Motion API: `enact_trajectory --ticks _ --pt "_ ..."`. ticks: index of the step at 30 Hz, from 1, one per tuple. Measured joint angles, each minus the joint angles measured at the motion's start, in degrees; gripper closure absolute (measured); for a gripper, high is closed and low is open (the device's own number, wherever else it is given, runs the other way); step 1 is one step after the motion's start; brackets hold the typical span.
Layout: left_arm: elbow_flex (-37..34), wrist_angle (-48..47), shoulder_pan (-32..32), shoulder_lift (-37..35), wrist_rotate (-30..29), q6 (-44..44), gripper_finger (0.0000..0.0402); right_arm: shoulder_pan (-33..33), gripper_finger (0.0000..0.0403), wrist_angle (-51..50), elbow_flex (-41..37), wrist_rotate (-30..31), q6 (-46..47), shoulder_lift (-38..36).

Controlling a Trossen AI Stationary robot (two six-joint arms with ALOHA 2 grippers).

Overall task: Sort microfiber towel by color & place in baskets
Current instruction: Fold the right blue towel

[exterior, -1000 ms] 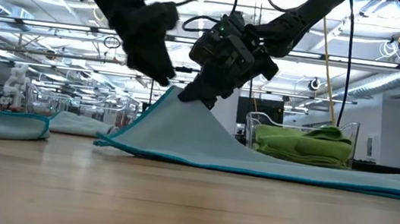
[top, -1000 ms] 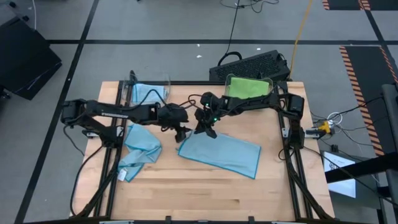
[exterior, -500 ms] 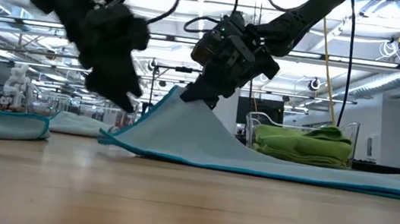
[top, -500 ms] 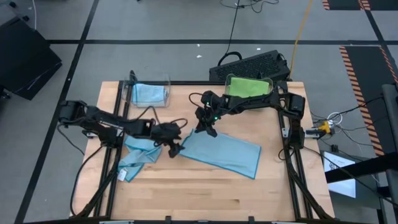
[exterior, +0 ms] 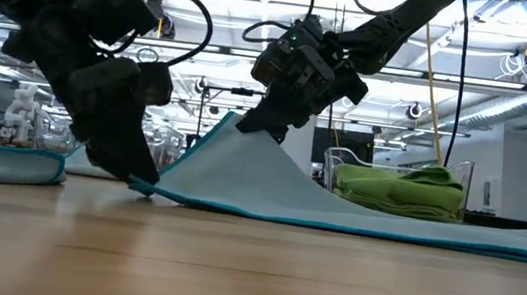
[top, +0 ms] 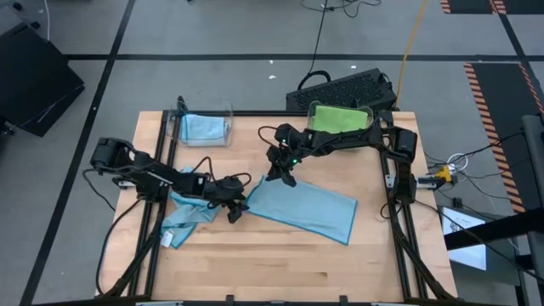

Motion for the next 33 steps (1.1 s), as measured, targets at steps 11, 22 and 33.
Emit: enact_trajectory --ticks 11,22,33 --pt "0.2 4.8 -1.0 4.7 -1.1 -2.1 0.0260 0.0 0.0403 -0.3 0.0 0.2 0.4 0.0" --pt "2.9 0.0 0.6 -1.6 2.9 -9.5 0.0393 -2.0 0.0403 -3.8 0.0 1.1 5.4 -4.0" --pt "28.0 -31.1 4.6 -11.2 3.0 4.9 0.0396 -1.0 0.0403 -15.1 0.0 7.9 7.4 -23.6"
